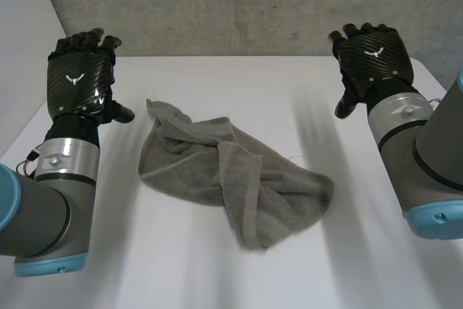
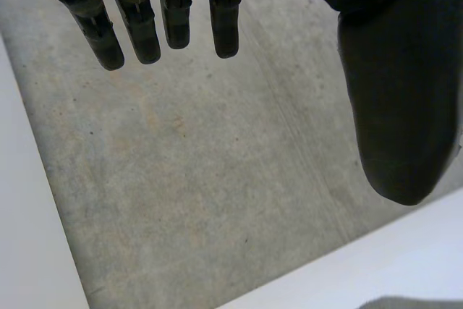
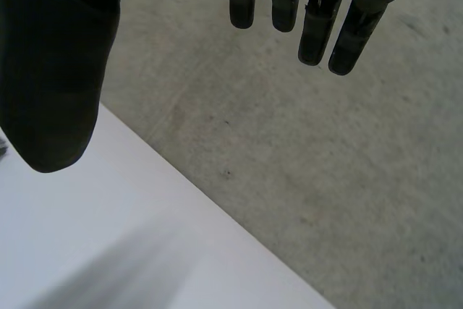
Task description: Fold the towel.
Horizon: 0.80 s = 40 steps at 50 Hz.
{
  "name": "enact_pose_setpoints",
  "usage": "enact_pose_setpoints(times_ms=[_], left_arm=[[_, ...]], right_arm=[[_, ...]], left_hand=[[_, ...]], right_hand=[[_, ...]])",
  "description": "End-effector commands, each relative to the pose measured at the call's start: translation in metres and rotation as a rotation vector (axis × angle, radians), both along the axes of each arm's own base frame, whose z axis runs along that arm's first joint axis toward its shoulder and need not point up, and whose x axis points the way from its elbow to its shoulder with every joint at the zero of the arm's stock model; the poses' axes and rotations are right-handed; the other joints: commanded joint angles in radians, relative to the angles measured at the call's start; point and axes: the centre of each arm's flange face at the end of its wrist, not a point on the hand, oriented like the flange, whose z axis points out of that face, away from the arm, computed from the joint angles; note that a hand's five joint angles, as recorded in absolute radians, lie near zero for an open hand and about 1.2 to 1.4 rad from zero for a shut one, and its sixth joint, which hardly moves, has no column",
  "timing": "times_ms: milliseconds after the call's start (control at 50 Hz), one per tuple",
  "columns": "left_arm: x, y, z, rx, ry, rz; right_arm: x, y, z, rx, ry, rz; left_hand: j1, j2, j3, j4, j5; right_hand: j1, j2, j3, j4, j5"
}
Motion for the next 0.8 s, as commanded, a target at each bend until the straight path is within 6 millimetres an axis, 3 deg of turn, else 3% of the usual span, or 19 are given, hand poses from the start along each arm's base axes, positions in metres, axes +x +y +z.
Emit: enact_pose_setpoints(times_ms=[20, 120, 220, 260, 280, 320, 340, 360, 400, 520, 620, 800], left_arm=[[-0.011, 0.007, -0.001, 0.101, -0.121, -0.016], [-0.012, 0.013, -0.002, 0.213, -0.164, -0.025], [-0.014, 0.012, 0.015, 0.257, -0.169, -0.02], [-0.017, 0.013, 0.036, 0.248, -0.16, -0.029], [-0.017, 0.013, 0.036, 0.248, -0.16, -0.029], [-0.017, 0.016, 0.07, 0.209, -0.132, -0.033], [-0.017, 0.016, 0.07, 0.209, -0.132, -0.033], [-0.017, 0.017, 0.082, 0.203, -0.121, -0.036], [-0.017, 0.019, 0.094, 0.204, -0.11, -0.041], [-0.012, 0.023, 0.134, 0.248, -0.026, -0.058], [-0.009, 0.027, 0.143, 0.303, 0.024, -0.073], [-0.01, 0.028, 0.135, 0.333, 0.022, -0.079]], right_arm=[[-0.01, -0.011, -0.009, 0.049, -0.063, -0.079], [-0.012, -0.013, -0.01, 0.054, -0.075, -0.086], [-0.013, -0.015, -0.006, 0.049, -0.078, -0.089], [-0.013, -0.014, -0.003, 0.042, -0.076, -0.086], [-0.013, -0.014, 0.001, 0.034, -0.075, -0.086], [-0.013, -0.013, 0.008, 0.022, -0.074, -0.086], [-0.015, -0.011, 0.019, 0.015, -0.076, -0.087], [-0.015, -0.011, 0.019, 0.015, -0.076, -0.087], [-0.018, -0.004, 0.045, 0.011, -0.078, -0.084], [-0.017, 0.005, 0.068, 0.053, -0.065, -0.037], [-0.016, 0.011, 0.073, 0.08, -0.086, 0.006], [-0.019, 0.012, 0.073, 0.087, -0.093, 0.0]], left_hand=[[-0.074, -0.056, -0.066, -0.069, -0.047], [-0.074, -0.056, -0.066, -0.069, -0.047], [-0.074, -0.056, -0.066, -0.069, -0.047], [-0.074, -0.056, -0.066, -0.069, -0.047], [-0.074, -0.056, -0.066, -0.069, -0.047], [-0.071, -0.053, -0.063, -0.066, -0.044], [-0.071, -0.053, -0.063, -0.066, -0.044], [-0.062, -0.044, -0.054, -0.057, -0.035], [-0.056, -0.038, -0.048, -0.051, -0.029], [-0.05, -0.032, -0.042, -0.045, -0.023], [-0.047, -0.03, -0.04, -0.042, -0.02], [-0.05, -0.032, -0.042, -0.045, -0.023]], right_hand=[[-0.058, -0.067, -0.078, -0.087, -0.058], [-0.058, -0.067, -0.078, -0.087, -0.058], [-0.058, -0.067, -0.078, -0.087, -0.058], [-0.058, -0.067, -0.078, -0.087, -0.058], [-0.058, -0.067, -0.078, -0.087, -0.058], [-0.058, -0.067, -0.078, -0.087, -0.058], [-0.058, -0.067, -0.078, -0.087, -0.058], [-0.058, -0.067, -0.078, -0.087, -0.058], [-0.058, -0.067, -0.078, -0.087, -0.058], [-0.058, -0.067, -0.078, -0.087, -0.058], [-0.058, -0.067, -0.078, -0.087, -0.058], [-0.058, -0.067, -0.078, -0.087, -0.058]])
